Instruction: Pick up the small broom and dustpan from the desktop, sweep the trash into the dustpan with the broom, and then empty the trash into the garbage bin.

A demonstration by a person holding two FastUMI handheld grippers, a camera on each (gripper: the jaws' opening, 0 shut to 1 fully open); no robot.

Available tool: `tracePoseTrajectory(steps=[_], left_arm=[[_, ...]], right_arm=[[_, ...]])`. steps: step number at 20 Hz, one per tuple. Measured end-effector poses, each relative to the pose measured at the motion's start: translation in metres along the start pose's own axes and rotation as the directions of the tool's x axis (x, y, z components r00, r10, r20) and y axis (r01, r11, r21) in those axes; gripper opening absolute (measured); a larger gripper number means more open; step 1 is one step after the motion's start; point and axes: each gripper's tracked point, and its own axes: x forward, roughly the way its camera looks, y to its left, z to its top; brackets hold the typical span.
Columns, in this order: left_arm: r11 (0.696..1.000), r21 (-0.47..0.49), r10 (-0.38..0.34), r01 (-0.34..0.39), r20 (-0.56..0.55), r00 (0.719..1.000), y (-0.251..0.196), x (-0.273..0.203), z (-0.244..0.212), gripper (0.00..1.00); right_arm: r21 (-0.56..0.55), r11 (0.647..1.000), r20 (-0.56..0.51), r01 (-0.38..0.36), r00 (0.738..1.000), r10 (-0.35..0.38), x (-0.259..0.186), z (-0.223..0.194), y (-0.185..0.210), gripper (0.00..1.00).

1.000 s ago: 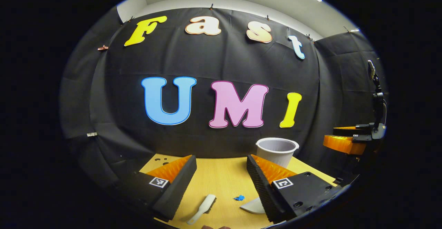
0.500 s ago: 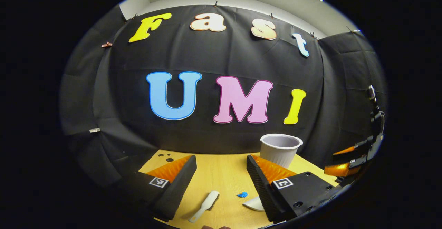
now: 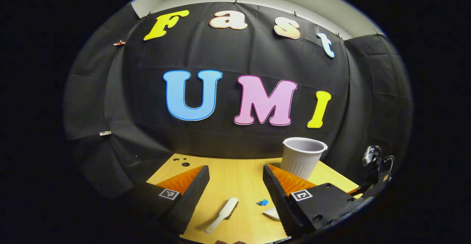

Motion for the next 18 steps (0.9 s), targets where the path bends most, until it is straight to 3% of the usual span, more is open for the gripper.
tracePoseTrajectory(steps=[9,18], left_arm=[[0.999,0.031,0.025,-0.024,-0.018,1.000,0.012,0.007,-0.006,0.94],[0.999,0.029,0.024,-0.023,-0.055,0.998,0.011,0.031,-0.016,0.94]], right_arm=[[0.020,1.000,-0.243,-0.017,0.970,0.021,0.104,-0.041,0.008,0.96],[-0.029,0.999,-0.367,-0.020,0.930,0.008,0.126,-0.038,0.008,0.81]])
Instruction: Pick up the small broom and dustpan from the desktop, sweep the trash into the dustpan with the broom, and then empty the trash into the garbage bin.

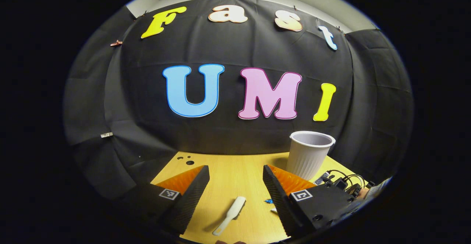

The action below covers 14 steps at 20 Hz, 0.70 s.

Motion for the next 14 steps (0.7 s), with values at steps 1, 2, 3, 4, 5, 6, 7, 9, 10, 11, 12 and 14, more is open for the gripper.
tracePoseTrajectory(steps=[1,2,3,4,5,6,7,9,10,11,12,14], left_arm=[[1.000,0.004,0.005,-0.005,-0.012,1.000,0.000,0.004,-0.004,0.94],[1.000,0.008,0.011,-0.011,-0.022,1.000,0.001,0.006,-0.007,0.94],[1.000,0.011,0.021,-0.021,-0.031,0.999,0.002,0.009,-0.011,0.94],[0.999,0.008,0.038,-0.037,-0.045,0.998,0.003,0.013,-0.016,0.94],[0.999,0.001,0.045,-0.045,-0.054,0.998,0.003,0.016,-0.020,0.94],[0.998,-0.007,0.055,-0.056,-0.065,0.996,0.004,0.018,-0.023,0.94],[0.998,-0.014,0.064,-0.065,-0.077,0.995,0.004,0.021,-0.028,0.95],[0.998,-0.023,0.061,-0.064,-0.100,0.993,0.002,0.028,-0.038,0.94],[0.998,-0.020,0.057,-0.060,-0.118,0.991,0.003,0.031,-0.044,0.94],[0.999,-0.015,0.050,-0.052,-0.143,0.988,0.004,0.035,-0.054,0.94],[0.999,-0.008,0.036,-0.038,-0.178,0.983,0.004,0.037,-0.064,0.94],[1.000,0.015,0.018,-0.015,-0.257,0.966,0.010,0.040,-0.089,0.94]], right_arm=[[0.014,1.000,-0.026,0.007,1.000,-0.006,0.001,0.001,-0.002,0.74],[0.017,1.000,-0.036,0.010,0.999,-0.009,0.000,0.001,-0.003,0.67],[0.010,1.000,-0.031,0.008,1.000,-0.008,-0.002,0.004,-0.004,0.67],[0.015,1.000,-0.007,0.008,1.000,-0.007,0.002,0.009,-0.007,0.51],[0.022,1.000,-0.014,0.006,1.000,-0.005,0.001,0.008,-0.007,0.42],[0.019,1.000,-0.021,0.001,1.000,-0.001,0.001,0.006,-0.007,0.43],[0.010,1.000,-0.026,-0.003,1.000,0.003,0.000,0.006,-0.007,0.39],[-0.019,1.000,-0.016,-0.018,1.000,0.018,-0.001,0.005,-0.007,0.37],[-0.052,0.998,-0.002,-0.022,1.000,0.022,-0.002,0.005,-0.007,0.36],[-0.093,0.995,0.003,-0.023,1.000,0.024,-0.004,0.001,-0.009,0.36],[-0.127,0.992,0.003,-0.025,1.000,0.026,-0.007,-0.005,-0.011,0.31],[-0.172,0.984,0.002,-0.037,0.999,0.038,-0.018,-0.015,-0.016,0.35]])
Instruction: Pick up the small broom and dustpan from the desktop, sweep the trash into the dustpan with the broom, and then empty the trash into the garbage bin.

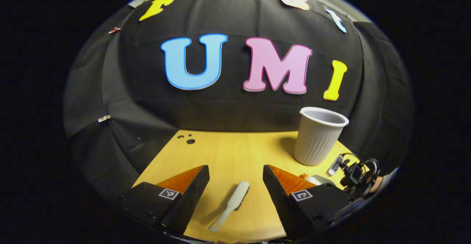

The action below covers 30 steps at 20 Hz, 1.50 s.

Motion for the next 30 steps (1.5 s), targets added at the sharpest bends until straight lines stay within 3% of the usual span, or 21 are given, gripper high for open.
tracePoseTrajectory(steps=[2,5,10,13,15,18,24,25,26,27,28,29,30], left_arm=[[0.999,0.028,-0.020,0.023,-0.099,0.995,0.005,0.013,-0.026,0.94],[0.995,0.029,-0.080,0.091,-0.262,0.962,0.006,0.031,-0.073,0.94],[0.987,0.037,-0.120,0.158,-0.491,0.863,0.009,0.060,-0.142,0.94],[0.985,0.047,-0.101,0.163,-0.610,0.786,0.015,0.073,-0.178,0.93],[0.985,0.060,-0.087,0.164,-0.650,0.755,0.018,0.082,-0.190,0.92],[0.981,0.087,-0.065,0.171,-0.687,0.724,0.021,0.099,-0.204,0.90],[0.975,0.130,-0.019,0.179,-0.755,0.655,0.022,0.117,-0.234,0.70],[0.974,0.121,-0.035,0.192,-0.757,0.653,0.017,0.118,-0.233,0.70],[0.973,0.135,-0.026,0.190,-0.749,0.662,0.019,0.122,-0.233,0.61],[0.970,0.150,-0.012,0.192,-0.758,0.652,0.021,0.121,-0.234,0.59],[0.967,0.156,-0.013,0.201,-0.760,0.650,0.020,0.120,-0.231,0.39],[0.964,0.164,-0.011,0.211,-0.765,0.643,0.019,0.120,-0.233,0.40],[0.959,0.187,0.005,0.214,-0.766,0.643,0.020,0.121,-0.233,0.34]], right_arm=[[-0.020,1.000,0.006,-0.006,1.000,0.006,-0.008,-0.008,-0.007,0.31],[-0.019,1.000,0.016,-0.008,1.000,0.009,-0.019,-0.018,-0.020,0.39],[-0.005,1.000,0.046,0.007,0.999,-0.007,-0.029,-0.027,-0.039,0.31],[0.015,1.000,0.052,0.011,0.999,-0.012,-0.033,-0.031,-0.041,0.34],[0.025,1.000,0.054,0.013,0.998,-0.014,-0.035,-0.035,-0.042,0.31],[0.038,0.999,0.050,0.016,0.999,-0.018,-0.035,-0.039,-0.041,0.34],[0.055,0.998,0.041,0.011,0.999,-0.014,-0.033,-0.038,-0.043,0.35],[0.058,0.998,0.039,0.010,0.999,-0.012,-0.033,-0.037,-0.043,0.34],[0.059,0.998,0.039,0.009,0.999,-0.011,-0.034,-0.036,-0.044,0.34],[0.058,0.998,0.039,0.006,0.999,-0.008,-0.034,-0.035,-0.044,0.31],[0.053,0.999,0.038,0.000,0.999,-0.002,-0.034,-0.033,-0.044,0.35],[0.042,0.999,0.036,-0.005,0.999,0.004,-0.034,-0.032,-0.044,0.35],[0.024,1.000,0.033,-0.010,0.999,0.009,-0.034,-0.030,-0.046,0.34]])
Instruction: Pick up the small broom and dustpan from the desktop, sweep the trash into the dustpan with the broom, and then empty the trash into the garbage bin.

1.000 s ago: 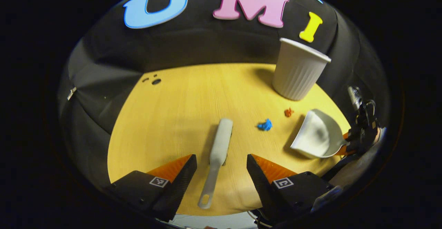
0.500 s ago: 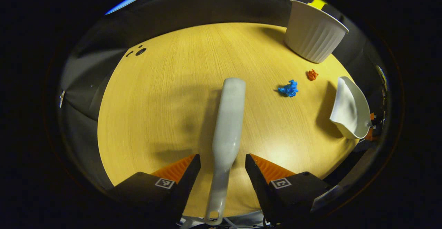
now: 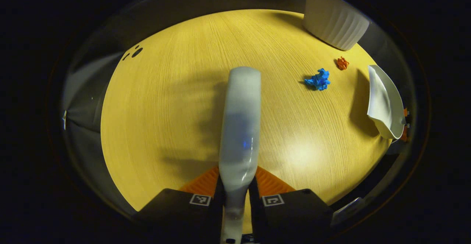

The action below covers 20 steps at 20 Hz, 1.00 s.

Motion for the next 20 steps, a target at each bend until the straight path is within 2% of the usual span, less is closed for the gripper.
tracePoseTrajectory(steps=[3,5,7,8,13,18,19,20], left_arm=[[0.991,0.060,0.110,-0.116,0.094,0.989,0.014,-0.011,0.027,0.29],[0.985,0.094,0.128,-0.141,0.139,0.982,0.006,-0.018,0.050,0.27],[0.983,0.112,0.126,-0.142,0.139,0.982,-0.005,-0.015,0.064,0.27],[0.983,0.117,0.128,-0.144,0.134,0.983,-0.011,-0.012,0.070,0.27],[0.989,0.072,0.119,-0.125,0.087,0.989,-0.046,0.000,0.082,0.24],[0.990,0.104,0.083,-0.090,0.071,0.994,-0.088,0.010,0.093,0.27],[0.990,0.113,0.077,-0.085,0.074,0.994,-0.095,0.012,0.098,0.27],[0.990,0.122,0.065,-0.074,0.076,0.995,-0.101,0.012,0.103,0.27]], right_arm=[[-0.076,0.997,-0.033,-0.015,0.999,0.012,-0.002,0.007,-0.010,0.35],[-0.125,0.992,-0.069,-0.028,0.997,0.019,0.000,0.015,-0.021,0.35],[-0.166,0.986,-0.110,-0.033,0.994,0.014,0.003,0.021,-0.031,0.39],[-0.180,0.983,-0.135,-0.037,0.991,0.012,0.004,0.022,-0.035,0.35],[-0.248,0.965,-0.198,-0.089,0.979,0.040,0.020,0.029,-0.040,0.35],[-0.264,0.957,-0.194,-0.117,0.979,0.066,0.027,0.036,-0.041,0.35],[-0.267,0.956,-0.194,-0.120,0.979,0.069,0.027,0.036,-0.042,0.31],[-0.271,0.955,-0.193,-0.122,0.979,0.071,0.027,0.036,-0.043,0.35]])
